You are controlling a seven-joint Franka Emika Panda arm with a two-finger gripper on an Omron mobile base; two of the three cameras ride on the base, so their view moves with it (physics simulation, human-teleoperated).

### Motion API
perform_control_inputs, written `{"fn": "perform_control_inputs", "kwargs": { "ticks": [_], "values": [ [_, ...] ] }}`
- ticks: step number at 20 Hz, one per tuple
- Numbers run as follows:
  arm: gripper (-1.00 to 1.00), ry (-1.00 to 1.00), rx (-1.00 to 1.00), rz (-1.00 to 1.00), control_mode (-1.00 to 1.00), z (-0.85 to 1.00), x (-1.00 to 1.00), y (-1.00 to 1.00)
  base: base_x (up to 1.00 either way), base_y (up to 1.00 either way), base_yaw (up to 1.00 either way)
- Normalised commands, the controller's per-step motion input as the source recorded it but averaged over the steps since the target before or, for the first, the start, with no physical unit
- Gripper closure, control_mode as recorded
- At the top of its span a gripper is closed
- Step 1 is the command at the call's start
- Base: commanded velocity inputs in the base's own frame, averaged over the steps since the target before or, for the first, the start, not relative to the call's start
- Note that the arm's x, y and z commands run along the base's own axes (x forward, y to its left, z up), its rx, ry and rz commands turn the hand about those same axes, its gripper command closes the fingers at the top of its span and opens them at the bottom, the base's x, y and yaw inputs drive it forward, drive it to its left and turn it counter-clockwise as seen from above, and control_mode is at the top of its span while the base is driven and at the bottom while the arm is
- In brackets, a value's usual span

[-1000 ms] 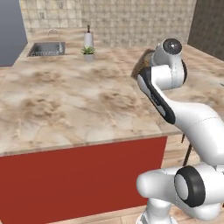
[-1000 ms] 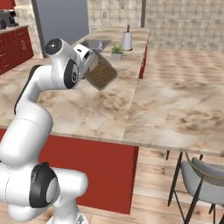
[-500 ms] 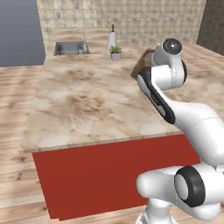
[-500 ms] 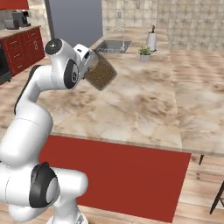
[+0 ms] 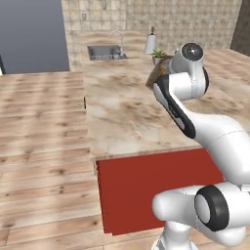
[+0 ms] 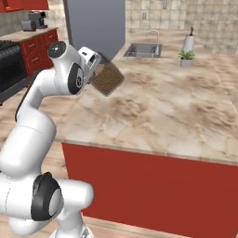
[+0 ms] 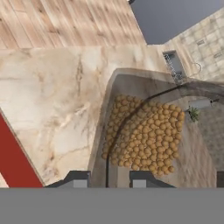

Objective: Pick the candle and jar from the dining table and place them in the open cabinet. Close the cabinet after placing the objects.

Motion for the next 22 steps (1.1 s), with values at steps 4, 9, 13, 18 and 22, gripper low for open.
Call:
{"fn": "perform_control_inputs", "kwargs": {
  "ticks": [4,9,13,18,22],
  "values": [
    [1.0,0.0,0.0,0.0,1.0,0.0,0.0,0.0,-0.26,1.0,0.02],
    [1.0,0.0,0.0,0.0,1.0,0.0,0.0,0.0,-0.24,1.0,0.02],
    [1.0,0.0,0.0,0.0,1.0,0.0,0.0,0.0,-0.11,1.0,0.01],
    [1.0,0.0,0.0,0.0,1.0,0.0,0.0,0.0,0.0,1.0,0.01],
    [1.0,0.0,0.0,0.0,1.0,0.0,0.0,0.0,0.04,1.0,0.0]
  ]
}}
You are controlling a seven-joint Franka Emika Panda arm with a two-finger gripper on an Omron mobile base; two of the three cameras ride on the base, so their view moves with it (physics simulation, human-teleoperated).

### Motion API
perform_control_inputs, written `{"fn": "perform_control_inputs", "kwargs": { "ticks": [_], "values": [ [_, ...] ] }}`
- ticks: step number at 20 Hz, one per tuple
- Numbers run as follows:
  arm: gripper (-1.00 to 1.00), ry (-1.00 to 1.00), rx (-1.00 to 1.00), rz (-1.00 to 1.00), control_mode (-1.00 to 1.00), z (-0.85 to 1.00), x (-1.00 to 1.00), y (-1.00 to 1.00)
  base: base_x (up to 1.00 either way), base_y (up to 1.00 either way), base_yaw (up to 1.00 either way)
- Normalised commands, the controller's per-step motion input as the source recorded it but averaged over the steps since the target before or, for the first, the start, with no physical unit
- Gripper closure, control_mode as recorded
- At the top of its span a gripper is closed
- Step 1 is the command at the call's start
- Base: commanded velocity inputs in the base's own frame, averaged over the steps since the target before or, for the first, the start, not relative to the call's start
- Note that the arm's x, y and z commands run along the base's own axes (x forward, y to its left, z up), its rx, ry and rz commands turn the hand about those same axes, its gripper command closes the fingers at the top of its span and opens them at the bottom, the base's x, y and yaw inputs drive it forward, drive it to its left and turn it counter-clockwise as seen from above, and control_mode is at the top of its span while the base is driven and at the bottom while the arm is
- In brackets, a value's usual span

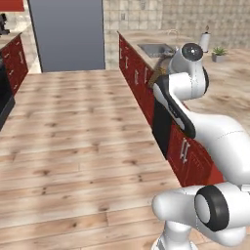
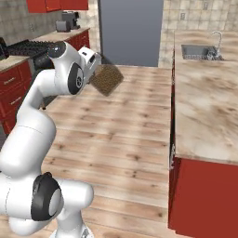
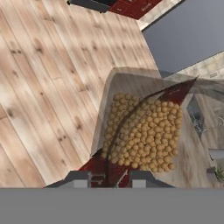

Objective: Pick the candle and jar from the dining table and place them in the open cabinet. Close the cabinet after placing the objects.

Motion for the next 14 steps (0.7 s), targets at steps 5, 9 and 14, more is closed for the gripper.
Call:
{"fn": "perform_control_inputs", "kwargs": {
  "ticks": [5,9,14],
  "values": [
    [1.0,0.0,0.0,0.0,1.0,0.0,0.0,0.0,0.52,0.89,0.0],
    [1.0,0.0,0.0,0.0,1.0,0.0,0.0,0.0,0.75,0.72,0.0],
    [1.0,0.0,0.0,0.0,1.0,0.0,0.0,0.0,0.97,0.5,0.0]
  ]
}}
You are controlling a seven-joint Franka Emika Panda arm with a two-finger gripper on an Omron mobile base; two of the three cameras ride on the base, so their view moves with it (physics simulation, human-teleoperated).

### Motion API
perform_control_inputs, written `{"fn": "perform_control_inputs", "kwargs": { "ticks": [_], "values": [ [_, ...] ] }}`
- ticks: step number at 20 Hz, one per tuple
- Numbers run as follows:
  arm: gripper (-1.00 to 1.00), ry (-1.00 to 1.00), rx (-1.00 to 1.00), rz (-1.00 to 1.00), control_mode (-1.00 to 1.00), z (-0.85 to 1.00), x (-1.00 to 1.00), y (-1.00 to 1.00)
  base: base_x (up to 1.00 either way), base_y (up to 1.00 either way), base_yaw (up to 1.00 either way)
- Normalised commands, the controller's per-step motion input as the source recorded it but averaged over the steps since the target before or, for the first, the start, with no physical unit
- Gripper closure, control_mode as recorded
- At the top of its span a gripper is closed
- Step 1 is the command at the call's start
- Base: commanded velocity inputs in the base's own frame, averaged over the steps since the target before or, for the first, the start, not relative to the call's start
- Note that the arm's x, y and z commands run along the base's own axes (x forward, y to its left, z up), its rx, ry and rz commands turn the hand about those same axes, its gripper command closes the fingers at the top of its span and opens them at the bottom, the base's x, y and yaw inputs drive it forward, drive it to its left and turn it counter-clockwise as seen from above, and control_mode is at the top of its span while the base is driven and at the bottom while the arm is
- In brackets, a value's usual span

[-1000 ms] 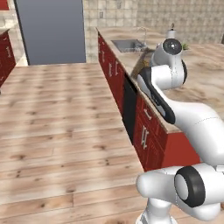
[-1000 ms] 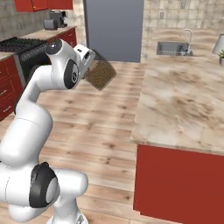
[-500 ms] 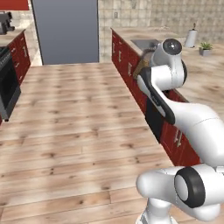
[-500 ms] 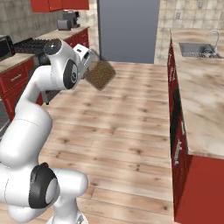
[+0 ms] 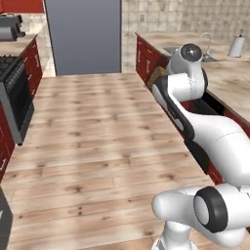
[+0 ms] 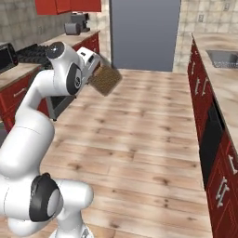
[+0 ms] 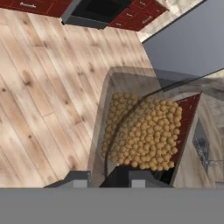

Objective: Pick the candle and jar from the dining table and place them in the open cabinet. Close the cabinet after placing the objects.

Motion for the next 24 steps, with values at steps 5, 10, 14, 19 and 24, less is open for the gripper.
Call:
{"fn": "perform_control_inputs", "kwargs": {
  "ticks": [5,10,14,19,24],
  "values": [
    [1.0,0.0,0.0,0.0,1.0,0.0,0.0,0.0,1.0,0.21,0.0],
    [1.0,0.0,0.0,0.0,1.0,0.0,0.0,0.0,1.0,0.09,0.08],
    [1.0,0.0,0.0,0.0,1.0,0.0,0.0,0.0,1.0,0.12,0.15],
    [1.0,0.0,0.0,0.0,1.0,0.0,0.0,0.0,1.0,0.07,0.19],
    [1.0,0.0,0.0,0.0,1.0,0.0,0.0,0.0,1.0,0.11,0.22]
  ]
}}
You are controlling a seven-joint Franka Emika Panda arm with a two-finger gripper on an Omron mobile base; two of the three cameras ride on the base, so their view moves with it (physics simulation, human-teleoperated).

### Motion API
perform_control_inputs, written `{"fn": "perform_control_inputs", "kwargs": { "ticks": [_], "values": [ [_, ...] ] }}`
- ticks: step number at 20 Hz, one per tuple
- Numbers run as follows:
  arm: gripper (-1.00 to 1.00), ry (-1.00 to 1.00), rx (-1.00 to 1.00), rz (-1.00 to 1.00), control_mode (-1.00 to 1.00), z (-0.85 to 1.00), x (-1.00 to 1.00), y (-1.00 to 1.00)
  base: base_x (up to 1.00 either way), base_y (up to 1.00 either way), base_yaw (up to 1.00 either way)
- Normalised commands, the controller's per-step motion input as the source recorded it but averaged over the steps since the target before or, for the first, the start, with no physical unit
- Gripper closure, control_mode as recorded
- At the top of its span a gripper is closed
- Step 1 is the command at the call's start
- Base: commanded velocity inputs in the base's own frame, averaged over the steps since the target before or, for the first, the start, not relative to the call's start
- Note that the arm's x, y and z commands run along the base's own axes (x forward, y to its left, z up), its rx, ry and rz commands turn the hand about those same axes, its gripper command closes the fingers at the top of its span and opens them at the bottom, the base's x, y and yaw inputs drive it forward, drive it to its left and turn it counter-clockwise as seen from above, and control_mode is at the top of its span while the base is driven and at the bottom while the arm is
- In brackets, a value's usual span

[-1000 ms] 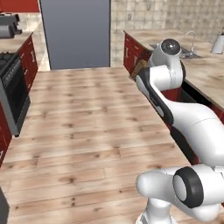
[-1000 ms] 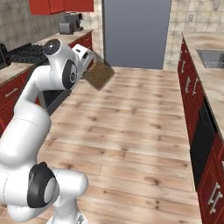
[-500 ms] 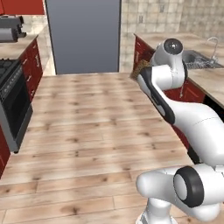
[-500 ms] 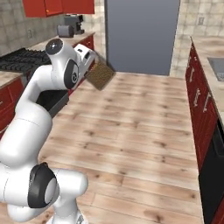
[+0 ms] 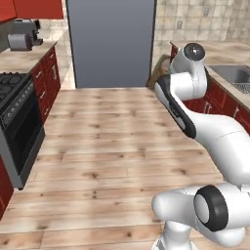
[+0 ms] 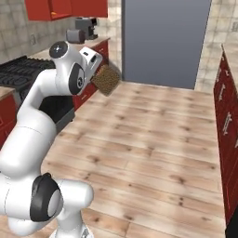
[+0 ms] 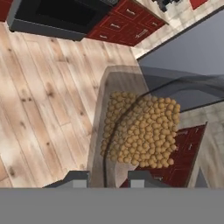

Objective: Pick the candle and jar from the dining table and place them in the open cabinet. Close the cabinet after placing the objects.

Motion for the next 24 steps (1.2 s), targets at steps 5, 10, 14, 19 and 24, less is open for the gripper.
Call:
{"fn": "perform_control_inputs", "kwargs": {
  "ticks": [5,10,14,19,24],
  "values": [
    [1.0,0.0,0.0,0.0,1.0,0.0,0.0,0.0,0.99,0.1,0.23],
    [1.0,0.0,0.0,0.0,1.0,0.0,0.0,0.0,0.92,0.09,0.25],
    [1.0,0.0,0.0,0.0,1.0,0.0,0.0,0.0,0.9,0.04,0.29],
    [1.0,0.0,0.0,0.0,1.0,0.0,0.0,0.0,0.87,0.08,0.32],
    [1.0,0.0,0.0,0.0,1.0,0.0,0.0,0.0,0.78,0.04,0.36]
  ]
}}
